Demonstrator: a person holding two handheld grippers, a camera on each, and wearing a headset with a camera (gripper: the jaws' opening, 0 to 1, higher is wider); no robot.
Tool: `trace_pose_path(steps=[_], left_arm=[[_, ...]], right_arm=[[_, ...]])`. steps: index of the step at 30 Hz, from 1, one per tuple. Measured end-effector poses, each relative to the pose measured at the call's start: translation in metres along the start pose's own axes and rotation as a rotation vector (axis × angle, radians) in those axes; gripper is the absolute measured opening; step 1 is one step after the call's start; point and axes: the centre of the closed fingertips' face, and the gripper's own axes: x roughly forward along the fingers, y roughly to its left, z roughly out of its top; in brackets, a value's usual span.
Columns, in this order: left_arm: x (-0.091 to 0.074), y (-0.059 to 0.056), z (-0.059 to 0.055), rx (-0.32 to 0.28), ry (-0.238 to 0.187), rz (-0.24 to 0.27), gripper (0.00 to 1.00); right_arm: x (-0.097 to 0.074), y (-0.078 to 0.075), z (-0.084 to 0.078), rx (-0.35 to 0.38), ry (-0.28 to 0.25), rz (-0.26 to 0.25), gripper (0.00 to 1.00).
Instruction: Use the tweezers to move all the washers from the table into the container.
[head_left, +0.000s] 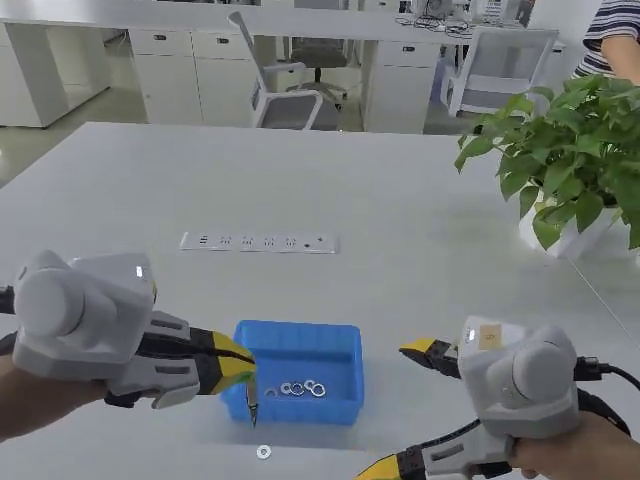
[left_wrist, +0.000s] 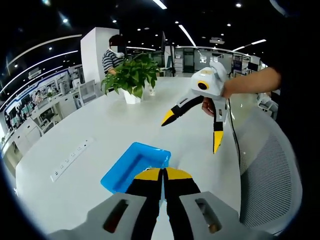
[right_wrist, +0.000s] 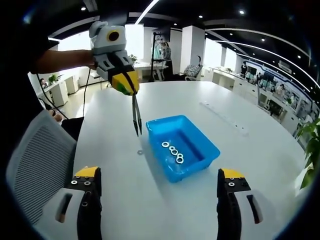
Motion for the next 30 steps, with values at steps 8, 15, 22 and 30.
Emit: trace_pose_path(steps=[8, 15, 22, 30], left_arm=[[0.003, -0.007, -0.004, -0.009, -0.008, -0.017, 0.05], [0.008, -0.014, -0.011, -0.011, -0.005, -0.032, 0.05], [0.013, -0.017, -0.015, -0.017, -0.008, -0.038, 0.05], [0.02, -0.02, -0.019, -0.016, 0.001, -0.049, 0.05]], right_arm=[[-0.001, -0.001, -0.001, 0.003, 0.0, -0.013, 1.0], [0.0, 0.001, -0.005, -0.001, 0.012, -0.011, 1.0], [0.0, 0.003, -0.009, 0.007, 0.024, -0.01, 1.0], [-0.002, 0.003, -0.015, 0.018, 0.031, -0.021, 1.0]])
